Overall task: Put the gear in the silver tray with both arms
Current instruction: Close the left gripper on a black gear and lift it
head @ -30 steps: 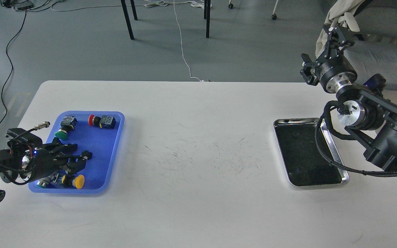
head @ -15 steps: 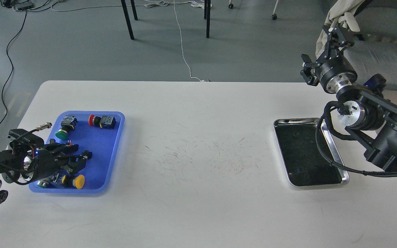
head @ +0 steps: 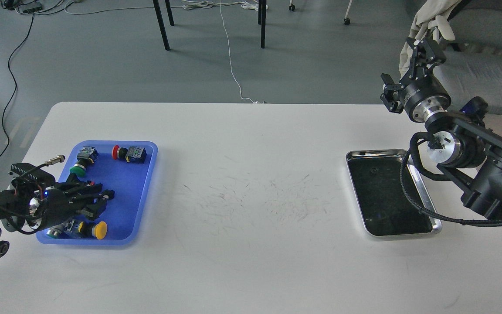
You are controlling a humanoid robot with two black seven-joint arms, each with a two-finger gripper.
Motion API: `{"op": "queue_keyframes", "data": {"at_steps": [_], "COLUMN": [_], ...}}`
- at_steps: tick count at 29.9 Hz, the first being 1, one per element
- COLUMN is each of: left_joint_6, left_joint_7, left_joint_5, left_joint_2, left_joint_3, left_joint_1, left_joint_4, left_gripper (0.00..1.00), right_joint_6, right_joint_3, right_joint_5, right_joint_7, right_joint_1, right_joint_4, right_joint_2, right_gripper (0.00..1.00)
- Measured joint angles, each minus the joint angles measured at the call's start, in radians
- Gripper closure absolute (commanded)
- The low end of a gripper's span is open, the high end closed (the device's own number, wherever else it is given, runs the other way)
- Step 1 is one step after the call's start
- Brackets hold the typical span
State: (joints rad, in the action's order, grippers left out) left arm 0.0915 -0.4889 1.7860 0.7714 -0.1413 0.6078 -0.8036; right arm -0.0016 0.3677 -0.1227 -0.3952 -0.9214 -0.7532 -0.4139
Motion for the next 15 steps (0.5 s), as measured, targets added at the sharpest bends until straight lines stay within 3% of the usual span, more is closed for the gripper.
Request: {"op": "queue_keyframes", "data": {"at_steps": [7,15], "left_joint_6": [0.0,-0.003], "left_joint_7": [-0.001,0.0], "left_joint_5": [0.001,-0.003], "left_joint_2": [0.008,0.03], "left_joint_3": [0.009,0.008], "left_joint_1": [0.001,0.01], "left_joint_4": [-0.007,-0.015], "left_gripper": [0.86,0.92], "right_joint_6": [0.0,0.0], "right_joint_3": [-0.001,-0.006], "right_joint_5": [0.0,0.0], "right_joint_7": [0.0,0.0], "right_joint_1": [0.0,0.0], "right_joint_4": [0.0,0.003], "right_joint_2": [0.0,0.0], "right_gripper": [0.03,0.03]}}
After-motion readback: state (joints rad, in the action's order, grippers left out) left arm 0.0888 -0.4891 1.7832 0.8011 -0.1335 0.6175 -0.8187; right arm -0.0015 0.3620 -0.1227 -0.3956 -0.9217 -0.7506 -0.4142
